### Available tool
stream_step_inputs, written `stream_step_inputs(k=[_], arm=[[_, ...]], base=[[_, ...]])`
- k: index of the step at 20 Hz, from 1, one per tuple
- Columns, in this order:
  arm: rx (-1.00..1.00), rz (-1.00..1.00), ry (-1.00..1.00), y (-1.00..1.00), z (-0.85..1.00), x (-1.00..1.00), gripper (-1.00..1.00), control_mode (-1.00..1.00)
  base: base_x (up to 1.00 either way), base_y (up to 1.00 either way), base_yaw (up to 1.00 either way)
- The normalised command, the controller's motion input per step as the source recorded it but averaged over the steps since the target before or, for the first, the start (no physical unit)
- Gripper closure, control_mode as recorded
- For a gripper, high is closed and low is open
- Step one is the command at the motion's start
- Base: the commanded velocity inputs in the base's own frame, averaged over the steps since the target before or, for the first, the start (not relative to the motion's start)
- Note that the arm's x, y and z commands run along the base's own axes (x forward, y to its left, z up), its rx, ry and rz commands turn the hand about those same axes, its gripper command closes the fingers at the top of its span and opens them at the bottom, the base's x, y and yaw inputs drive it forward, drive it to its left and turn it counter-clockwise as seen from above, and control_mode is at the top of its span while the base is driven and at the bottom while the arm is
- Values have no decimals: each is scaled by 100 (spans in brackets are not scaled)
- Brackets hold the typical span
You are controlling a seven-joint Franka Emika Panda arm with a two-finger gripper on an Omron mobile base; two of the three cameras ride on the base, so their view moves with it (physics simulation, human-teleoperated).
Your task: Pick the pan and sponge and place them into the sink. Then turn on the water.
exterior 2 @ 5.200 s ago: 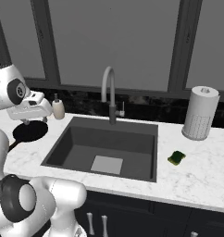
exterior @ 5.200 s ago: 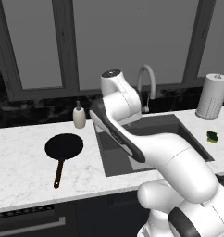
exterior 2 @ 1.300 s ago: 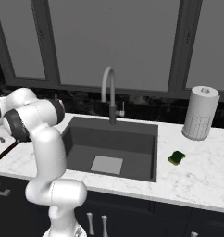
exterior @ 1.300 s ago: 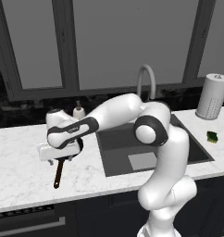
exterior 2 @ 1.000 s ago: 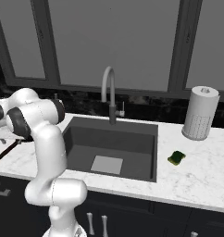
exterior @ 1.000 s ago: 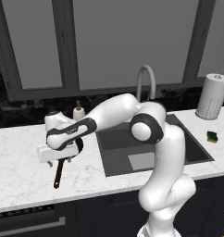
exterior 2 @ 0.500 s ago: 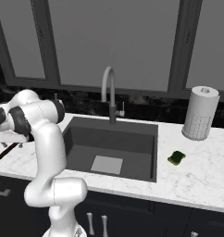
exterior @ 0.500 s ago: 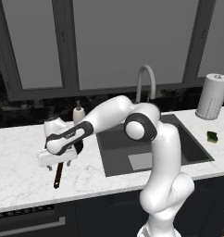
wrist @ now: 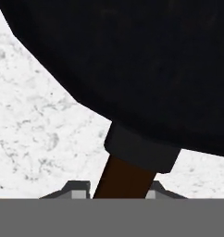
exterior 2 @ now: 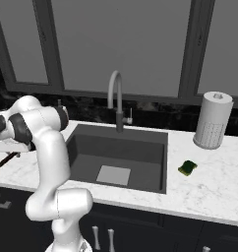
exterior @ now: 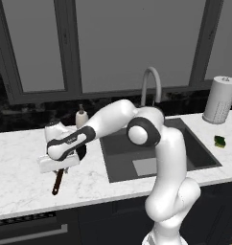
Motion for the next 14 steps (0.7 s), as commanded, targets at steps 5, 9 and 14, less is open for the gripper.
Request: stream_step_inputs(k=[5, 9, 14], arm=[[5, 8, -2, -31, 0, -3, 100, -100], [10, -5, -8, -27, 1, -24, 100, -100], [18, -20, -14, -49, 35, -23, 100, -100]], base=[[0, 0, 0], [0, 0, 0], [0, 0, 0]])
